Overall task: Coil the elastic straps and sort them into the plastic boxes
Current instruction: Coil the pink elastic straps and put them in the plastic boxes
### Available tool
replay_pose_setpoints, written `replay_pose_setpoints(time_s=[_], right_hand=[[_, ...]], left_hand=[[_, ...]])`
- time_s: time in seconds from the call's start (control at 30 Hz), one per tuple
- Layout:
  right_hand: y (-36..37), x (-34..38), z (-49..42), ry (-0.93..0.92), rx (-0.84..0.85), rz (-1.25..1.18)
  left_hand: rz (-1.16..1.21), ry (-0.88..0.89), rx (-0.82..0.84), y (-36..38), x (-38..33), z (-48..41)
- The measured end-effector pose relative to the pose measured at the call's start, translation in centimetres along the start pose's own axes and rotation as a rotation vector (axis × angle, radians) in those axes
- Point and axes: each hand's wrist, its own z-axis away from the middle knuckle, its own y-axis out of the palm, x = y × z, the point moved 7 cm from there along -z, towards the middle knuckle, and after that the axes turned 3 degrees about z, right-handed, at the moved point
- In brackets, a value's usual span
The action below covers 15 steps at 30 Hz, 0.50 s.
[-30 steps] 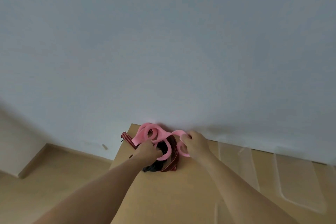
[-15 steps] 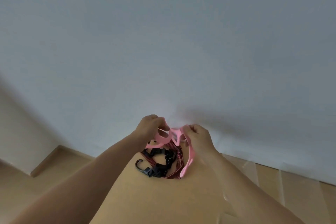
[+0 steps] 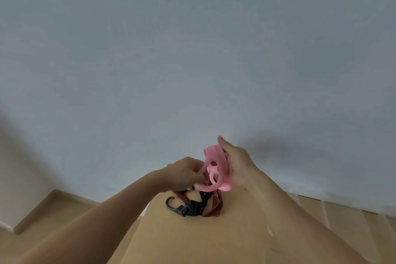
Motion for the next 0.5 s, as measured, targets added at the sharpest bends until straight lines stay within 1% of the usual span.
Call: replay_pose_setpoints(time_s=[0.07,0.1,0.13,0.2,0.27,0.33,0.37,0.43,0.5], right_hand=[[0.6,0.8,0.9,-0.136,-0.030,0.166],[0.8,1.2,1.4,-0.213,-0.035,0.222],[1.1,1.6,2.1,-0.282,-0.027,0.252],[1.9,2.0,3.3,-0.369,0.033,0.297],[2.7,1.5,4.3,-0.367,0.094,0.373],[3.3,0.7,4.8,-0.326,0.141,0.411],[3.3,0.6,5.0,-0.314,0.134,0.430],[2.6,0.5,5.3,-0.311,0.065,0.456],[1.9,0.6,5.6,-0.299,0.007,0.407]], left_hand=[[0.085,0.007,0.147,0.2,-0.2,0.7],[0.174,-0.005,0.151,-0.5,-0.1,0.7],[0.292,-0.049,0.113,-1.6,0.5,0.5],[0.525,-0.188,0.040,-3.2,2.0,0.0],[0.590,-0.254,0.043,-3.0,2.3,-0.4],[0.637,-0.229,0.038,-2.4,1.5,-1.1],[0.678,-0.213,0.011,-2.4,1.1,-1.4],[0.741,-0.183,-0.069,-3.1,0.4,-1.9],[0.691,-0.147,-0.077,-3.7,-0.4,-1.9]])
